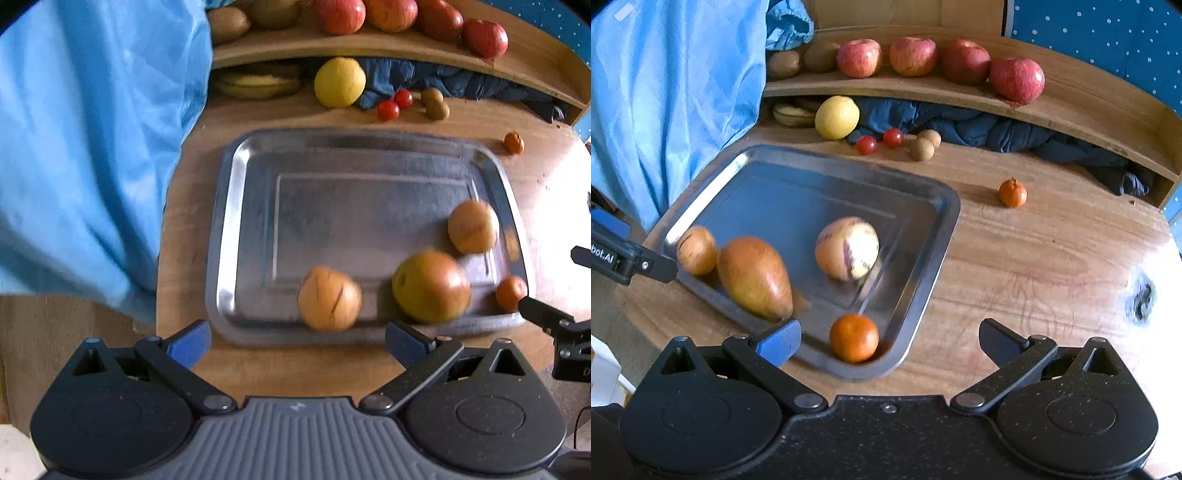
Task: Organize fruits
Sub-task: 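Move both tools back toward the fruits under the shelf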
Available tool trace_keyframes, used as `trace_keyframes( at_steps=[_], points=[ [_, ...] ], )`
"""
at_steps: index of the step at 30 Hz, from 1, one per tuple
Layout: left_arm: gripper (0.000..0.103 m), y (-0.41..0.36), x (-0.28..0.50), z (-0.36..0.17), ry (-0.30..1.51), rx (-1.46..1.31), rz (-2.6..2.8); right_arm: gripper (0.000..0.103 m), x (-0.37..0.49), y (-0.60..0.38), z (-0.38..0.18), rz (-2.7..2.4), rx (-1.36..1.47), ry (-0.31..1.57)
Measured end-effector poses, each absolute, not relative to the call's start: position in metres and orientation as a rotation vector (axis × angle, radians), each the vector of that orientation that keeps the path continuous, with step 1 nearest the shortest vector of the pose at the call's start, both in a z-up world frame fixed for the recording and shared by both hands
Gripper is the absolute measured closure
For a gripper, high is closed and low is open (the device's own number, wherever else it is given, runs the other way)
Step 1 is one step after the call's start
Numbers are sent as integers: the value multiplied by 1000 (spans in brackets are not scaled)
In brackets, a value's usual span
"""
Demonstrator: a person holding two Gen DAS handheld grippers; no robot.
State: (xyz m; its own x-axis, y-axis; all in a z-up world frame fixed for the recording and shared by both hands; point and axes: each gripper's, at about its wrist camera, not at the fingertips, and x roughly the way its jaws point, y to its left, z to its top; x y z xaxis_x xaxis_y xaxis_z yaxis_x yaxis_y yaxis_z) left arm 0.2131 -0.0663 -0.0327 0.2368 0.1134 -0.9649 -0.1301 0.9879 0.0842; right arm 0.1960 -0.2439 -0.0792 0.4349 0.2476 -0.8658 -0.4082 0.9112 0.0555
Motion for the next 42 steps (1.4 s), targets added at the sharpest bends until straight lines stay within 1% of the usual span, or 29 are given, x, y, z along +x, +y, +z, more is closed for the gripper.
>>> trace_keyframes(
  at_steps=[13, 21, 42],
  points=[
    [1, -82, 300, -31, 1246, 7, 98, 1, 241, -246, -80, 300, -136, 989],
    [1, -101, 349, -43, 1235, -3, 23, 1, 266, -248, -84, 253, -147, 955],
    [1, -157, 420, -84, 1262, -99, -153, 2, 332, -268, -108, 156, -165, 981]
  ],
)
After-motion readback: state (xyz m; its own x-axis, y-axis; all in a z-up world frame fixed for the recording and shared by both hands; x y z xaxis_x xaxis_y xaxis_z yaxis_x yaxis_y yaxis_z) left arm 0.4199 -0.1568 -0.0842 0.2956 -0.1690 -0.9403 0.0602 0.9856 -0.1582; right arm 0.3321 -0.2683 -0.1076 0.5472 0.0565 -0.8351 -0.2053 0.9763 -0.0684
